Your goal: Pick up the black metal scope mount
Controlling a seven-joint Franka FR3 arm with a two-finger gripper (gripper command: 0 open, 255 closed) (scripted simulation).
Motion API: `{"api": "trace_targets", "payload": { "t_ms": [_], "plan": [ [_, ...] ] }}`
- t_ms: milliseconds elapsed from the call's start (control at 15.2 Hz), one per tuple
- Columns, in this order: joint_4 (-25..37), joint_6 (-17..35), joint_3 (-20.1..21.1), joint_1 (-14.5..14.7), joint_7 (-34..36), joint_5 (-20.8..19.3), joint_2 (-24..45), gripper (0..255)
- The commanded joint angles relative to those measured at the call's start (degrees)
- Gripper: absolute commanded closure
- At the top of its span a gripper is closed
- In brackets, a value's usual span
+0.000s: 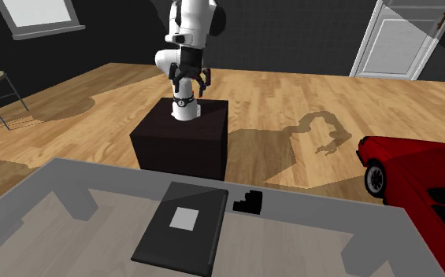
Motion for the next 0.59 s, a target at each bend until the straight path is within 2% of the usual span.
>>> {"api": "trace_targets", "payload": {
  "t_ms": [0, 264, 528],
  "plan": [
    [0.4, 3.8, 2.4, -0.6, 2.9, -0.6, 4.0, 0],
    [1.6, 10.3, 7.4, -2.3, 9.4, -3.5, 11.9, 0],
    [4.3, 15.6, 12.7, -5.1, 17.9, -10.0, 21.1, 0]
  ]
}}
